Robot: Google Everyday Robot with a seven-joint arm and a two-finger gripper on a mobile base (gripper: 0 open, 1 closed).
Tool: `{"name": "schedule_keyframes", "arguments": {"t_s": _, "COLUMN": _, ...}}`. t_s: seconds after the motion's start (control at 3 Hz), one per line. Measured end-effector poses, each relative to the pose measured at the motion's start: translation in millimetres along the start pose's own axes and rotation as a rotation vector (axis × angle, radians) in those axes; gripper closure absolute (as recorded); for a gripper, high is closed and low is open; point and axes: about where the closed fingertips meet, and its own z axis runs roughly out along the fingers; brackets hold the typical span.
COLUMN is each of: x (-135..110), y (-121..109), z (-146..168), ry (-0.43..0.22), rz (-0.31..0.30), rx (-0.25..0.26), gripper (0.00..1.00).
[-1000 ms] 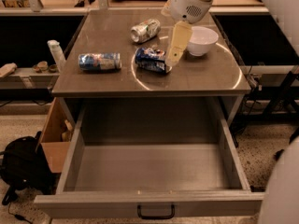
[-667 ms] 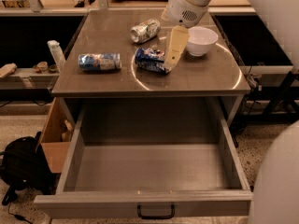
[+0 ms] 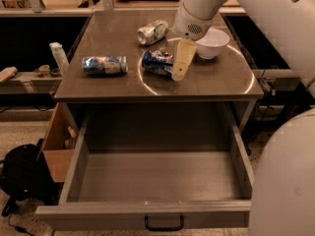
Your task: Place pepsi can into top drawer
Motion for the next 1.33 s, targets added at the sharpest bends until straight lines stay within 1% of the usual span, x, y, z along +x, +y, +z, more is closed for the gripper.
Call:
{"name": "schedule_keyframes", "arguments": {"t_s": 0.33, "x": -2.4, "y": -6.0, "z": 20.6, "ry": 0.012, "rz": 0.011, "rx": -0.021, "gripper": 0.00}}
{"name": "schedule_keyframes", "arguments": {"t_s": 0.67, "x": -21.6, "y": -10.4, "z": 33.3, "ry": 0.003, "rz": -0.008, "rx": -0.039, "gripper": 0.00}}
{"name": "schedule_keyframes", "arguments": {"t_s": 1.0, "x": -21.6, "y": -10.4, "z": 33.3, "ry": 0.003, "rz": -0.008, "rx": -0.039, "gripper": 0.00}}
{"name": "schedule_keyframes", "arguments": {"t_s": 1.33, "x": -21.4, "y": -10.7, "z": 42.8, "ry": 0.003, "rz": -0.008, "rx": -0.054, "gripper": 0.00}}
